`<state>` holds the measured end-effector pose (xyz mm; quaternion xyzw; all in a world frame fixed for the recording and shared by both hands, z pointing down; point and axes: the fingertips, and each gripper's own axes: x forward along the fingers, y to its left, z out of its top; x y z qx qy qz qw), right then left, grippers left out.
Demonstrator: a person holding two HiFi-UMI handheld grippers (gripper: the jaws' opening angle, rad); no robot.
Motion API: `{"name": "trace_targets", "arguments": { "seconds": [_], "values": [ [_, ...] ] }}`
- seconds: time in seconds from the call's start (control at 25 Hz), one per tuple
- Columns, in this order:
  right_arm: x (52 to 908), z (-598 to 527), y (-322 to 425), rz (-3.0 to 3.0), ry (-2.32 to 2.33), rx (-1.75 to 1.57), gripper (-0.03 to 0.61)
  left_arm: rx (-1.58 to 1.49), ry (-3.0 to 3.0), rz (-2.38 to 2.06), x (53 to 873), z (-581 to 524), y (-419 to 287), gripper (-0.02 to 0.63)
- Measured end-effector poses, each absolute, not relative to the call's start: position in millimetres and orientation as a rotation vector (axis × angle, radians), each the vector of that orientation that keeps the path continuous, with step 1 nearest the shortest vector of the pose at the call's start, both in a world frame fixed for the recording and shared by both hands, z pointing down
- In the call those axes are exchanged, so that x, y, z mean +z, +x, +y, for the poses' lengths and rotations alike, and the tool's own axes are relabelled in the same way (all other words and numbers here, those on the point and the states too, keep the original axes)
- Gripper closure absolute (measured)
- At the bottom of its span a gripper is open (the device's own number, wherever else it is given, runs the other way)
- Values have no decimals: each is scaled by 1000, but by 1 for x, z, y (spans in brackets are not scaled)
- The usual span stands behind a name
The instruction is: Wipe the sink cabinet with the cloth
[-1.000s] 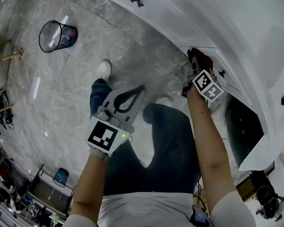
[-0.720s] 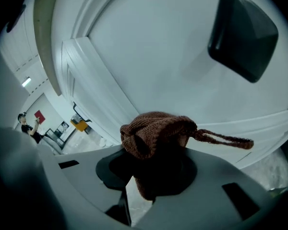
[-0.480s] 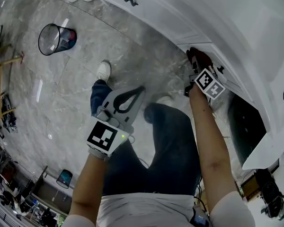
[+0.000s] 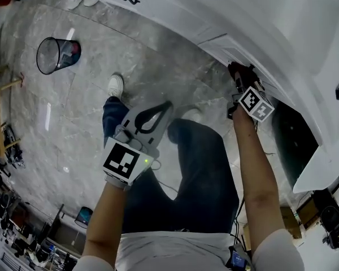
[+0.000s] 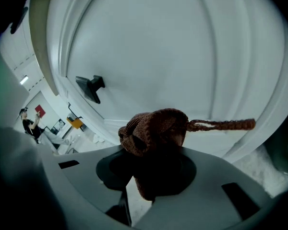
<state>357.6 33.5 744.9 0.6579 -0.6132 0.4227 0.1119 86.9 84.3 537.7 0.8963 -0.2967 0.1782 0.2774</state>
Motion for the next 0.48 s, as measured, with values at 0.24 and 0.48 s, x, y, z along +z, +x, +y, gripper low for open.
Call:
{"name": "trace_targets", "arguments": {
  "seconds": [0.24,0.48],
  "values": [
    [739,71,409,-1696,2016,1250,483,482,2422,-730,533,93,112,603],
    [724,87,431,-1630,2066,1268,483,495,2414,-664,523,98,122,603]
  ]
}}
